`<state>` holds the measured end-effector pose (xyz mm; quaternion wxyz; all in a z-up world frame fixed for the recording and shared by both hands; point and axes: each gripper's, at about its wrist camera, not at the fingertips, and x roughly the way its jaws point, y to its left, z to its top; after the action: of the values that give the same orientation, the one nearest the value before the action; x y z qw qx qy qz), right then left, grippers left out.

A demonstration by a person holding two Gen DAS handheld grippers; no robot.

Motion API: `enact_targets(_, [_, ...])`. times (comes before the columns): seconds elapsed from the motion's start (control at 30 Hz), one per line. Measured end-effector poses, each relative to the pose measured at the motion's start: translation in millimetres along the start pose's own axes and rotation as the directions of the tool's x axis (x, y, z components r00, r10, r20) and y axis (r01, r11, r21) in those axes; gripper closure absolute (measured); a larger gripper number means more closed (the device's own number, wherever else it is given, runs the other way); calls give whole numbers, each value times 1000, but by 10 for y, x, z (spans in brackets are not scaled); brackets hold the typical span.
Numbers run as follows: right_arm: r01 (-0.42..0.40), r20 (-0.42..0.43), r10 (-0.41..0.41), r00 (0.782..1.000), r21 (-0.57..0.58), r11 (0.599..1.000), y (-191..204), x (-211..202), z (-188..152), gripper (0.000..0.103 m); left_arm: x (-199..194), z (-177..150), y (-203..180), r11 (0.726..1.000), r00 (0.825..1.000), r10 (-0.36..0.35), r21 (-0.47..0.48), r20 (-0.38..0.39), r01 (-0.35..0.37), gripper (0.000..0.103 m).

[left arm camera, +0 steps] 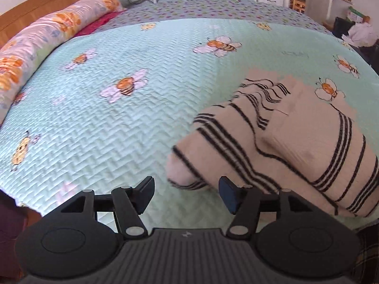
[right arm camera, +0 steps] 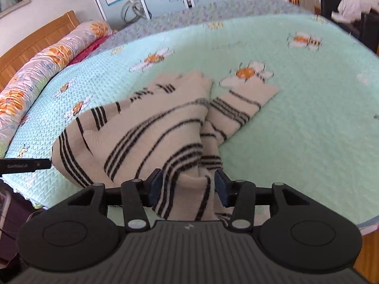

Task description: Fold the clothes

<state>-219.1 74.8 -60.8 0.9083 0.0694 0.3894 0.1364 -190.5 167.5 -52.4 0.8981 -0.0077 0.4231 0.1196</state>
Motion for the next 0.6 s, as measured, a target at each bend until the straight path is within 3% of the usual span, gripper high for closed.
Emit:
enact_targets(0.07, [11,19,-10,1000,-62,998,130,-69,67,33,-167,26,-29,999,999,1,33,38,-2,40])
enact_targets(0.13, [40,2,-40,999,-145,989,298,-58,153,25,-309,95,-141,995,998,13,95,60,-19,34])
enact_targets(0.27, [108,-89,-132,987,-231,967,649,68,429,23,-492,265,-392,982,998,1,190,58,-12,23])
enact_targets(0.4, [159,-150,-217,965,-324,933,944,131,610,23,-538,363,-584,973,999,-25,232,30,17,22])
enact_targets(0.47, [151,-139,-210,968,-351,924,1052,80,617,23,-499,387,-644,971,1000,9,237,9,-11,21])
enact_targets(0.6, [119,-150,-182,972,-355,927,1164,12,642,23,-318,465,-741,967,990,84,249,-115,-53,21])
